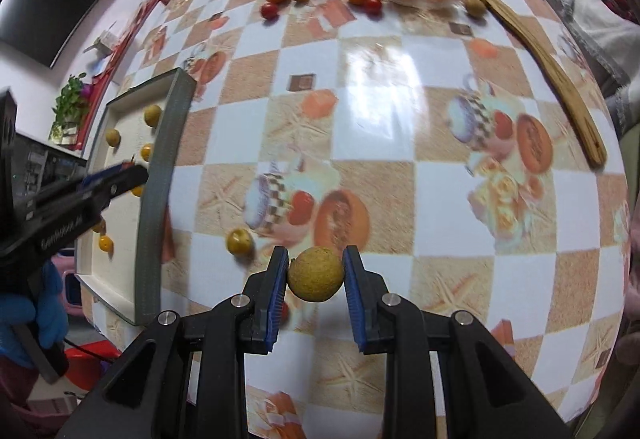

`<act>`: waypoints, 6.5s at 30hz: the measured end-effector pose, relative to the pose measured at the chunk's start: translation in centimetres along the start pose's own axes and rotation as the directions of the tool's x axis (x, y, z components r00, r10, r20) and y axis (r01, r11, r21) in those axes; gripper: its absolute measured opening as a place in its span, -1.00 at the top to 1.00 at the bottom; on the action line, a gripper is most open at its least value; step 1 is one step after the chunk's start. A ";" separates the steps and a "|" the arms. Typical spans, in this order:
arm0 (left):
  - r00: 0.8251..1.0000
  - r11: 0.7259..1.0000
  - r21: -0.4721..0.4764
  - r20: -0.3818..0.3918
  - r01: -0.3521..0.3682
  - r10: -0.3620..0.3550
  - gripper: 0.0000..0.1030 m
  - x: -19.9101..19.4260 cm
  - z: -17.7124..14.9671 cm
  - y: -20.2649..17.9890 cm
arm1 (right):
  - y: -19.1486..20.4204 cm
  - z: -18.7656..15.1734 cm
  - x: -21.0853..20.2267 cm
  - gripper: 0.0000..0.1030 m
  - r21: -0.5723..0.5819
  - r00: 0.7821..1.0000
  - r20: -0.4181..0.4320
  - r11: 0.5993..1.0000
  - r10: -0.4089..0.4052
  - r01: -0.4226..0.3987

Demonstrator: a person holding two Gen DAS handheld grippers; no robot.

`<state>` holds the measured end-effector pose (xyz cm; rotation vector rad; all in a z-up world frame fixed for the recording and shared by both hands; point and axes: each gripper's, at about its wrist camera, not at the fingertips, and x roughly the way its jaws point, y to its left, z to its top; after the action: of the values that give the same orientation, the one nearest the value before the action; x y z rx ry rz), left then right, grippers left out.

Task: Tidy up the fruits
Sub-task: 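Carry the red tomato and yellow-green fruit into the cream tray, open both tools, then grasp a yellow tomato with the left tool while the right tool grasps a red cherry tomato, then carry both tomatoes into the cream tray and open both tools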

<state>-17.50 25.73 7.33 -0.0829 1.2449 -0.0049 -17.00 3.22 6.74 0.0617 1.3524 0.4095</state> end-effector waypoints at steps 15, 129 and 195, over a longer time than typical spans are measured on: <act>0.996 0.973 -0.216 -0.050 -0.082 0.073 0.56 0.0 -5.6 8.7 | 10.9 5.7 3.1 0.41 -0.242 0.997 -0.031 0.967 0.077 -0.082; 0.988 0.943 0.322 -0.153 0.086 -0.038 -0.01 6.6 -0.9 -11.0 | 6.0 -7.8 4.3 0.50 -0.416 0.975 0.143 0.883 -0.171 0.216; 0.999 0.946 -0.323 -0.035 0.000 -0.012 0.59 -0.6 -8.1 11.5 | 17.7 5.8 5.0 0.49 -0.420 0.996 -0.047 0.903 0.078 -0.090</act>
<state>-25.86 36.69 4.60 -0.3730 1.2735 0.1936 -15.13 22.35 8.30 -0.2478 1.2663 0.7725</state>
